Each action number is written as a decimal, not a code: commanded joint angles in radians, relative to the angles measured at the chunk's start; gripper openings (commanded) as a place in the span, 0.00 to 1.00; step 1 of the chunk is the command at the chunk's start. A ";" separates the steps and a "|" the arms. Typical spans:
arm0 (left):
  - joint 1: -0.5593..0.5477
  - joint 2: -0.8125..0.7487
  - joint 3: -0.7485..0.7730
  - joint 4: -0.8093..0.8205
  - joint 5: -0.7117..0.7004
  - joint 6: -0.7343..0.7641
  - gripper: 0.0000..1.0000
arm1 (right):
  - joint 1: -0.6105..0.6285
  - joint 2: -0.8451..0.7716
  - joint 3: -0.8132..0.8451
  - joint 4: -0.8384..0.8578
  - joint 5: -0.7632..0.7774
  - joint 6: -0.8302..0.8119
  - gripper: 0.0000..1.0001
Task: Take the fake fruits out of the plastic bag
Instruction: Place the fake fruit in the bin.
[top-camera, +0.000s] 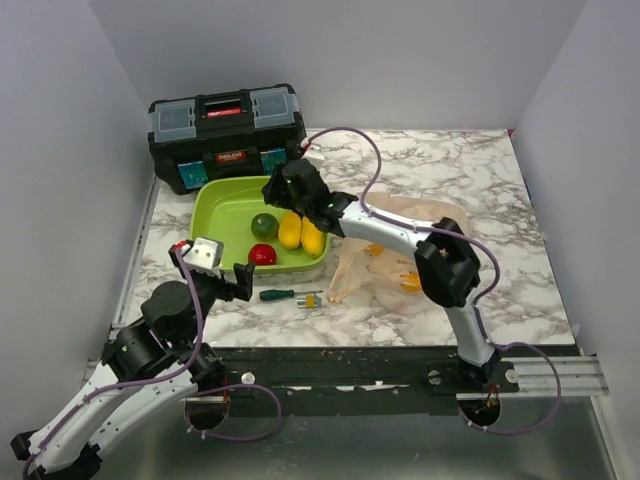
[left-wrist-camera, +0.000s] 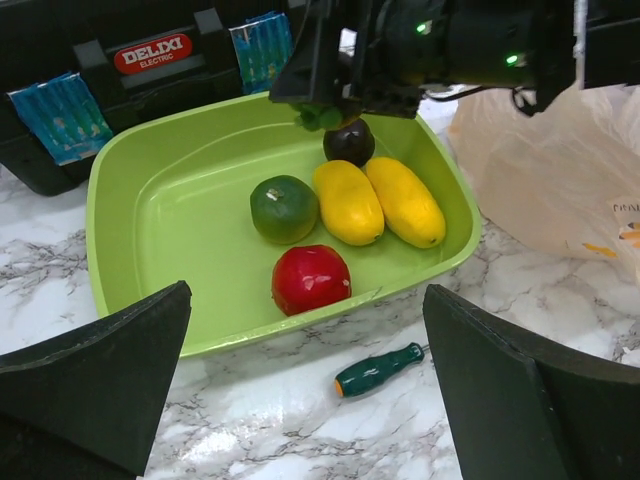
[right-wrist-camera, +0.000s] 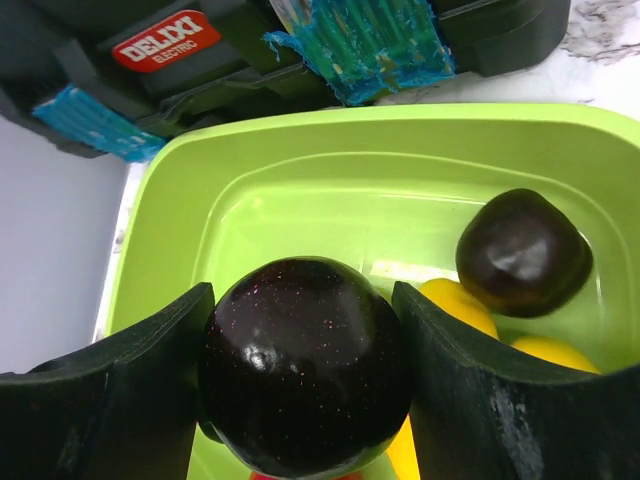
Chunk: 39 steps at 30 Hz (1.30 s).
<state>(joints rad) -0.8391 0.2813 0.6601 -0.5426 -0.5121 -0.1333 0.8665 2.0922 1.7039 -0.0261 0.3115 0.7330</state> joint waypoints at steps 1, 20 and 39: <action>0.003 -0.039 -0.015 0.038 -0.003 0.021 0.99 | 0.012 0.126 0.170 -0.078 0.136 -0.008 0.07; 0.003 -0.070 -0.028 0.052 0.027 0.029 0.99 | 0.012 0.441 0.510 -0.251 0.198 -0.161 0.44; 0.003 -0.071 -0.029 0.055 0.046 0.030 0.99 | 0.013 0.431 0.584 -0.352 0.163 -0.226 0.80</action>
<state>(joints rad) -0.8391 0.2222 0.6422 -0.5095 -0.4877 -0.1150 0.8753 2.5507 2.2601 -0.3271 0.4808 0.5293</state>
